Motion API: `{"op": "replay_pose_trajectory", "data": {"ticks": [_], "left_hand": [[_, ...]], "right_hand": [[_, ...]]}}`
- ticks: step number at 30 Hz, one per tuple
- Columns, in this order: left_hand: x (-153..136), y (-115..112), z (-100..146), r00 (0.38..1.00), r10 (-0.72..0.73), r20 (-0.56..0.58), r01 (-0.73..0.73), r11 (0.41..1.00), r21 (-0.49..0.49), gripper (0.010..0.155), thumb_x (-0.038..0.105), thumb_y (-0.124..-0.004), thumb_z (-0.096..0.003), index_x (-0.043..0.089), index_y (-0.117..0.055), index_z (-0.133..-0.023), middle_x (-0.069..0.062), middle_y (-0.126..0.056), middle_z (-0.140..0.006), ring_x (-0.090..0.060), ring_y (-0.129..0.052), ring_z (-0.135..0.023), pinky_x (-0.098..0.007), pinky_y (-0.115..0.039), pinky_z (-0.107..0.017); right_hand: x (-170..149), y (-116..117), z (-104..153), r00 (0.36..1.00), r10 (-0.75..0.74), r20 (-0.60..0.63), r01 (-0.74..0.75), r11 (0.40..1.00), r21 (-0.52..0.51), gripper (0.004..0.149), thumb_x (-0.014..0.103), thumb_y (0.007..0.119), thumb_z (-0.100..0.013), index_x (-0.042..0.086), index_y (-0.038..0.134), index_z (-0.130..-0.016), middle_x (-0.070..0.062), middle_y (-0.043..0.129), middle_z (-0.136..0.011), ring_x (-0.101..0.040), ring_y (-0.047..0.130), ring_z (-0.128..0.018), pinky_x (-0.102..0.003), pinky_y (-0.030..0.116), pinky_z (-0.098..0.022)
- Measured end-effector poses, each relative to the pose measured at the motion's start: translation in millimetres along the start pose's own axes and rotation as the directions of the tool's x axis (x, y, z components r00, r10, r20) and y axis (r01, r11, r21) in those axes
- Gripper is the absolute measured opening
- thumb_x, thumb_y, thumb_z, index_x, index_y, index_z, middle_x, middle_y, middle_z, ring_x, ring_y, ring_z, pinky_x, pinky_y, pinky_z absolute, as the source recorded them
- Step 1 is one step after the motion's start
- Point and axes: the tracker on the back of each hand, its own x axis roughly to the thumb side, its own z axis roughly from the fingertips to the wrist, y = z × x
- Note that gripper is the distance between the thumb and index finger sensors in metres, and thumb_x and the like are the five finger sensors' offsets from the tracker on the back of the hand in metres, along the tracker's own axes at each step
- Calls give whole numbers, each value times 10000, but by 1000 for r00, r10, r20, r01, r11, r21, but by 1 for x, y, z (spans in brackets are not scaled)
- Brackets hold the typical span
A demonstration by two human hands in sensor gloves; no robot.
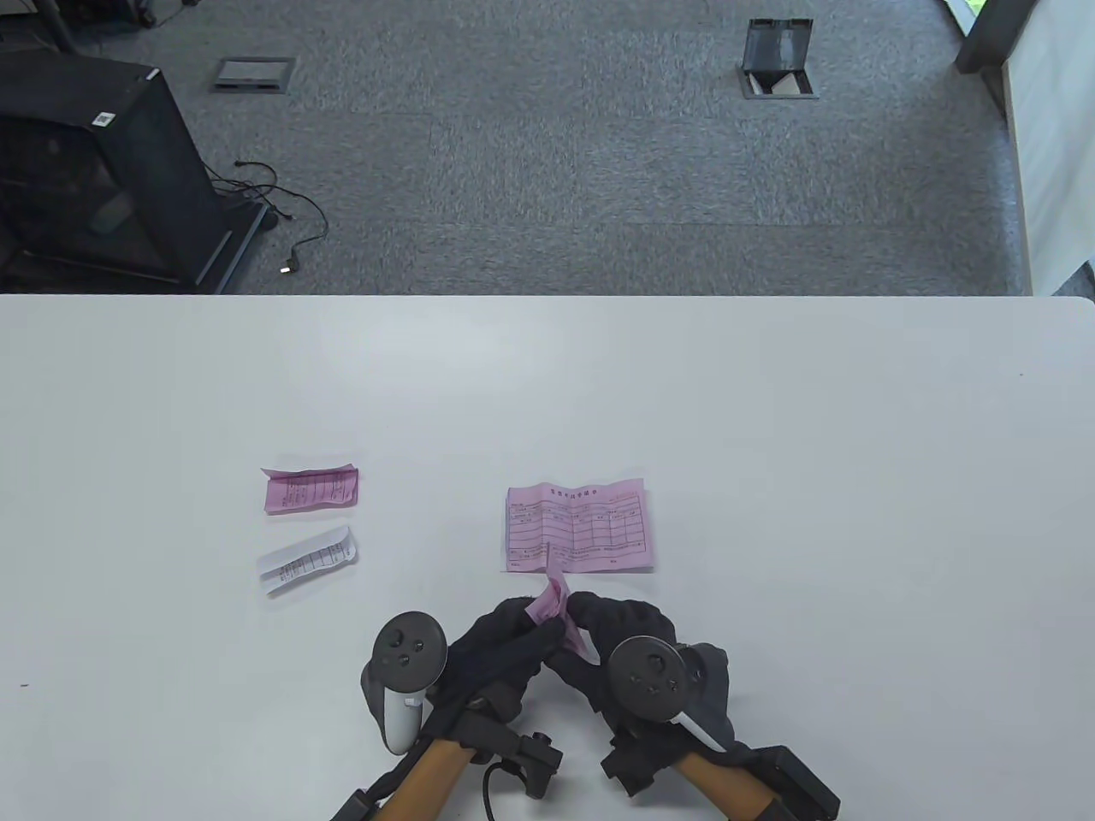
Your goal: Unfold folded invoices and stack
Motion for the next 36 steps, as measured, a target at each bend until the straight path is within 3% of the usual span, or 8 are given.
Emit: {"op": "replay_pose_trajectory", "data": {"ticks": [3,11,19,23,27,32,36], "left_hand": [[1,1,-2,1000,-6,22,7,999,-51,390,410,-885,-470,274,-855,-834,-75,-972,-790,-297,-942,-670,-407,-824,-468],[1,4,-4,999,23,48,-15,988,-153,390,403,-862,-480,278,-873,-849,-82,-969,-777,-342,-917,-701,-445,-800,-493],[4,8,-2,998,8,66,-1,994,-105,392,394,-866,-479,274,-861,-852,-78,-976,-770,-335,-923,-699,-440,-806,-490],[7,16,-1,998,-18,55,21,998,-52,399,372,-880,-480,251,-844,-859,-90,-979,-790,-331,-934,-703,-437,-818,-482],[10,36,1,993,-111,36,108,992,68,419,341,-894,-479,232,-813,-875,-96,-993,-772,-313,-964,-666,-416,-842,-444],[10,51,-1,967,-253,-8,251,956,154,428,286,-900,-478,223,-788,-887,-91,-1009,-731,-283,-989,-603,-384,-857,-400],[10,49,-3,921,-386,-52,389,910,142,470,275,-902,-475,212,-767,-921,-95,-1005,-730,-280,-987,-583,-372,-854,-388]], "right_hand": [[-6,1,-3,995,-96,15,95,994,57,772,545,744,-408,217,416,-1024,-45,698,-973,-348,747,-884,-638,541,-680],[-20,3,-11,947,-323,9,318,937,142,691,471,766,-419,215,500,-1004,-20,800,-888,-309,834,-810,-611,571,-678],[-28,-2,-14,920,-392,-12,390,912,124,552,396,737,-453,204,612,-955,-12,887,-800,-283,906,-726,-596,595,-668],[-37,-12,-17,930,-361,-63,364,929,58,437,363,701,-477,204,704,-884,4,942,-706,-272,945,-652,-589,618,-649],[-57,-28,-22,944,-295,-149,296,955,-16,422,380,687,-485,204,721,-867,6,950,-685,-273,951,-633,-583,626,-642],[-74,-33,-27,938,-247,-242,257,966,11,401,385,700,-483,189,756,-829,0,965,-628,-273,961,-580,-577,643,-624],[-74,-29,-28,958,-125,-258,145,987,62,391,408,731,-466,180,799,-777,4,983,-543,-255,978,-500,-559,669,-602]]}}
